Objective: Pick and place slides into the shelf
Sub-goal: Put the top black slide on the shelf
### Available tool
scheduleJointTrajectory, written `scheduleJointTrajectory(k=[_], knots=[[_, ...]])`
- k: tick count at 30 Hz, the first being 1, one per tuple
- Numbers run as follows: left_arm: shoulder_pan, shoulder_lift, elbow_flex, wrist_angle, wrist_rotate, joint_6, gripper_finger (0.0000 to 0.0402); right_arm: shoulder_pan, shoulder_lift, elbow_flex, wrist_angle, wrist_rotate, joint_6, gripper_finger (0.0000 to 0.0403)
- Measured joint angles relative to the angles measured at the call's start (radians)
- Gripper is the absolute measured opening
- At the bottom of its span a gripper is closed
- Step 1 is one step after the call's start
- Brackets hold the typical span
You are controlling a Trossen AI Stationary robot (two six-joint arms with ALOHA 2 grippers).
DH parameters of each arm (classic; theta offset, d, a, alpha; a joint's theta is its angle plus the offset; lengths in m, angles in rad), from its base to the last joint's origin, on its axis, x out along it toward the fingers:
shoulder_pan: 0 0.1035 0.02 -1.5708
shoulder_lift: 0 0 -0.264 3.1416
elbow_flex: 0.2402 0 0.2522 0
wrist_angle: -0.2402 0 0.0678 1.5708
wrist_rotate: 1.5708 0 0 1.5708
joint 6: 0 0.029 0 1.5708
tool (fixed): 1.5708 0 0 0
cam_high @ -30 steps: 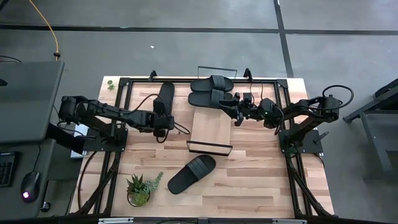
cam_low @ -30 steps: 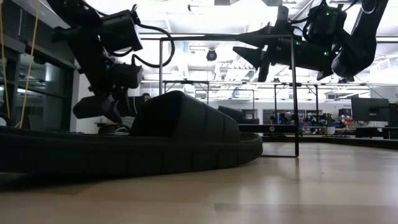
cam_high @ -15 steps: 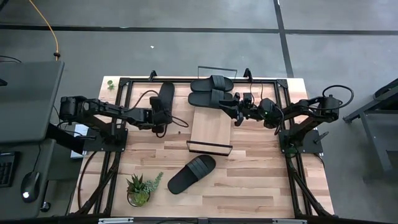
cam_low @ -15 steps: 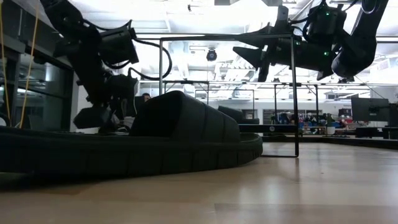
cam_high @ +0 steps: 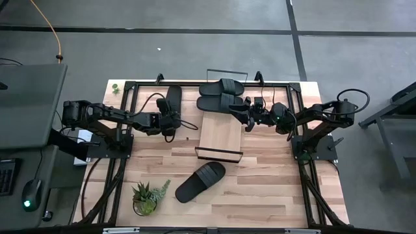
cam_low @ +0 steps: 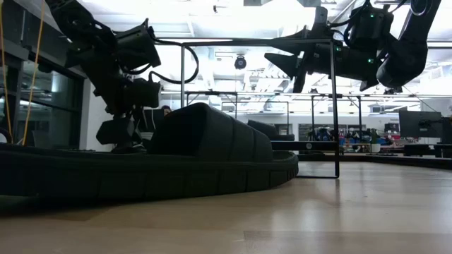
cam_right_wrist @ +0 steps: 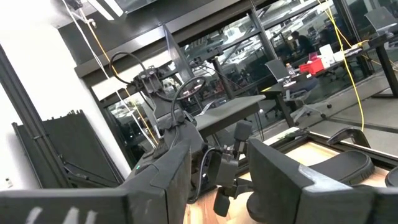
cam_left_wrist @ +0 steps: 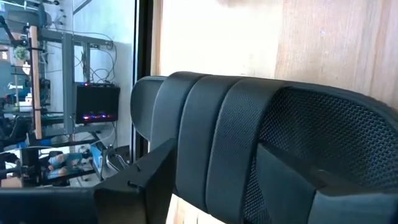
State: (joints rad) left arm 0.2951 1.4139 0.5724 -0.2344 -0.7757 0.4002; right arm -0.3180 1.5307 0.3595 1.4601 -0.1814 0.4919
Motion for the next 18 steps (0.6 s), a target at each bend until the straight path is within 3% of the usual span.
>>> scheduleJointTrajectory(k=[4, 11, 18], knots=[[0.0, 0.0, 0.0, -0.001, 0.003, 0.013, 0.0145, 0.0, 0.0, 0.0, 0.0, 0.0, 0.001, 0.0149], [-0.001, 0.0, 0.0, -0.002, 0.04, 0.023, 0.0015, 0.0, 0.0, 0.0, 0.0, 0.0, -0.002, 0.0149], [-0.002, 0.0, 0.0, -0.002, -0.003, 0.022, 0.0016, 0.0, 0.0, 0.0, 0.0, 0.0, 0.006, 0.0149]])
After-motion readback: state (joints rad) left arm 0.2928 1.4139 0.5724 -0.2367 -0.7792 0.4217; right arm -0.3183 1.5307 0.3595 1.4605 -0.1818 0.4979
